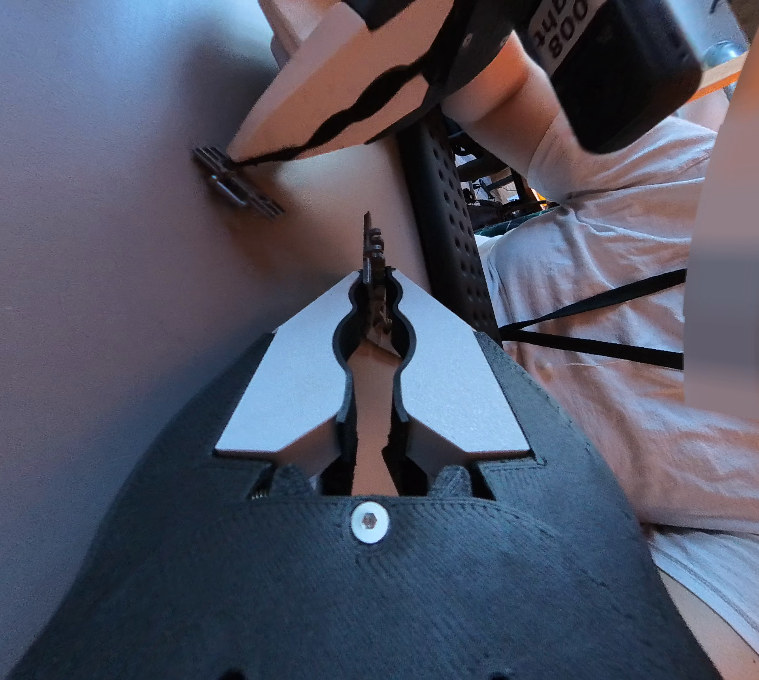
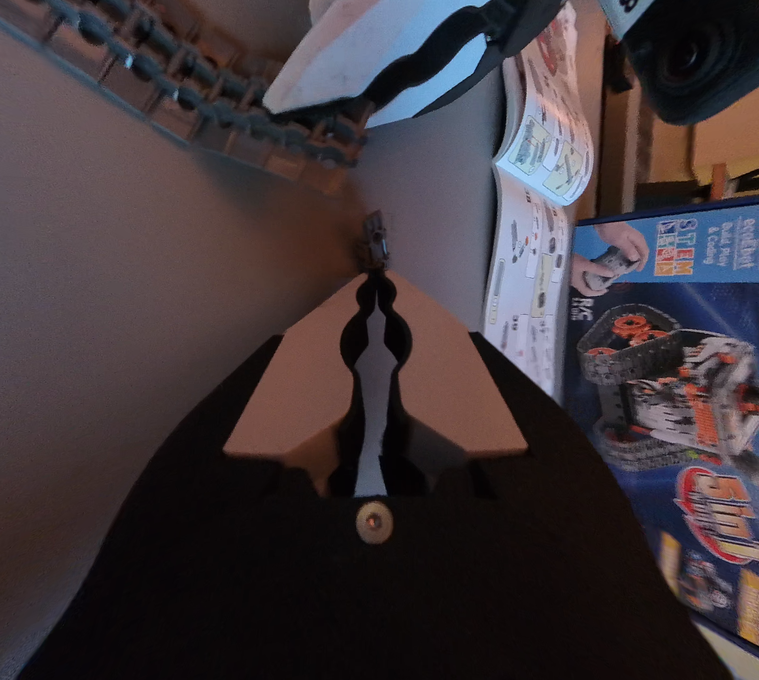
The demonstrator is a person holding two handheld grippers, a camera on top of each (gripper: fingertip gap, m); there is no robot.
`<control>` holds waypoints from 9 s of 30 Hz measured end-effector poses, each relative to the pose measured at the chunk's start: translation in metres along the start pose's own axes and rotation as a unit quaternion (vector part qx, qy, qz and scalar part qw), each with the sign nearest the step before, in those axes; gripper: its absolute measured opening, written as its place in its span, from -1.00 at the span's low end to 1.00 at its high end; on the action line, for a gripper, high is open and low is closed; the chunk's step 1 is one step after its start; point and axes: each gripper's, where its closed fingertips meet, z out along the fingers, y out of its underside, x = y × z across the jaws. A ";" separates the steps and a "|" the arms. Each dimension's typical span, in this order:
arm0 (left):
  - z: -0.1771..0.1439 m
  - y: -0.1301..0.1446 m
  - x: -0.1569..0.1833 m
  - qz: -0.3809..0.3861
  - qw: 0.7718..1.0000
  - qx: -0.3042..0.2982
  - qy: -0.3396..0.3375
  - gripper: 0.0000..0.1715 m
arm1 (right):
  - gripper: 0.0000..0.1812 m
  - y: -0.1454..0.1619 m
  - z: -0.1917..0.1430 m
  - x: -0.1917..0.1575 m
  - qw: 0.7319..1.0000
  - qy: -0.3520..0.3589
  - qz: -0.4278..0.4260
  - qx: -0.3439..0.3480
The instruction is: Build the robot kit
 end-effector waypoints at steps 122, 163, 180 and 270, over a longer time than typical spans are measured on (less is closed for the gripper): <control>0.007 -0.009 0.006 -0.006 1.000 0.021 0.019 -0.93 | -0.96 -0.043 -0.039 0.003 0.769 -0.269 0.556 0.167; 0.002 -0.021 0.008 -0.023 0.997 0.065 0.033 -0.90 | -0.84 -0.049 -0.035 -0.004 0.769 -0.283 0.545 0.177; 0.002 -0.018 0.011 0.022 0.998 0.062 0.014 -0.91 | -0.92 -0.058 -0.038 -0.020 0.667 -0.404 0.588 0.216; 0.011 -0.005 -0.011 0.100 0.986 0.013 -0.135 -0.92 | -0.93 -0.048 -0.023 -0.034 0.824 -0.271 0.478 0.138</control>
